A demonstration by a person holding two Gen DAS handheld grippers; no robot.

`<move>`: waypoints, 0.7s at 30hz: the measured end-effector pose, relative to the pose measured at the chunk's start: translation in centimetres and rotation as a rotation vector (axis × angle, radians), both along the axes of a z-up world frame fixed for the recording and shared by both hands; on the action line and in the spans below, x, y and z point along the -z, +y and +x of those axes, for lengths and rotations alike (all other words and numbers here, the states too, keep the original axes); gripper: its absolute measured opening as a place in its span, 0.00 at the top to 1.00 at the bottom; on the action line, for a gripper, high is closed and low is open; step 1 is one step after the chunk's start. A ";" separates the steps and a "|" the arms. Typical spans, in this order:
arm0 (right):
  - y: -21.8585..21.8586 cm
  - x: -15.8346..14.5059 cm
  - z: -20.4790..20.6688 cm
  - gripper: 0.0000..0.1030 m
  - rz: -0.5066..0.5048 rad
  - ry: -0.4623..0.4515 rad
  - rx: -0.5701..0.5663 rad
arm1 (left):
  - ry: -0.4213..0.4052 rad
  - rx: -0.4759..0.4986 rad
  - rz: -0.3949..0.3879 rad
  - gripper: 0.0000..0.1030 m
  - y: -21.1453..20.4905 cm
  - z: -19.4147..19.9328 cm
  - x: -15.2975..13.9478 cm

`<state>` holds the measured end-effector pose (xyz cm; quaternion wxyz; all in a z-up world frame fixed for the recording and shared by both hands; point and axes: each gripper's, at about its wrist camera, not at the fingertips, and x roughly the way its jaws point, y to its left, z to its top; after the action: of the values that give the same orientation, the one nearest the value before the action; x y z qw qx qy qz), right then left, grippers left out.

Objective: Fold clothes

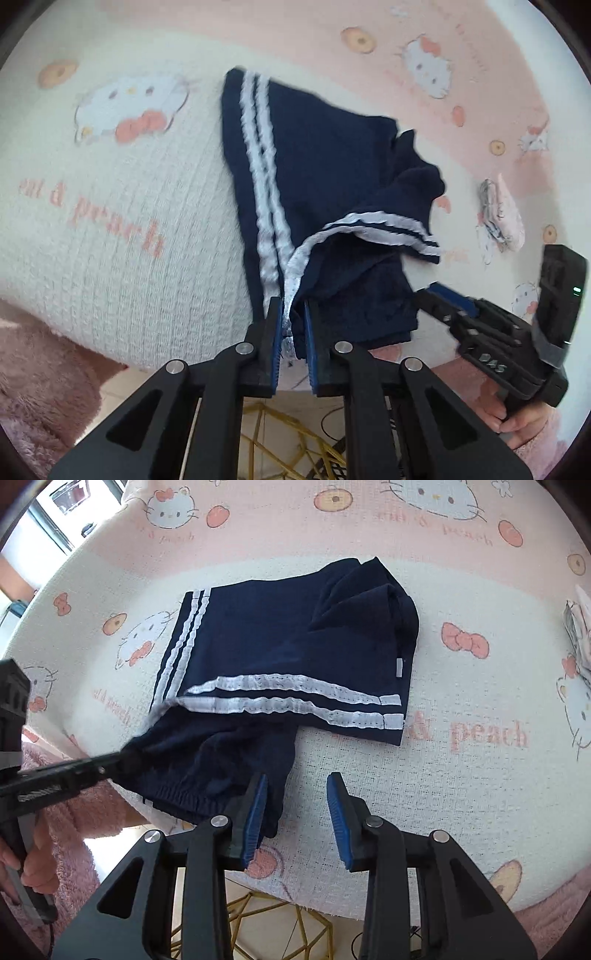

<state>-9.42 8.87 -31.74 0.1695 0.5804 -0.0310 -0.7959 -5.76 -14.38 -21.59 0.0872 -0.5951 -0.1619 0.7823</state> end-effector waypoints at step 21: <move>3.6 -3.1 -3.1 0.68 -0.050 0.054 0.097 | 0.052 0.112 -0.157 0.66 1.2 -2.8 -3.0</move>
<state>-12.52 12.51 -28.60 0.1462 0.5519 -0.0744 -0.8176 -8.57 -13.17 -18.54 0.0882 -0.5877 -0.0641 0.8017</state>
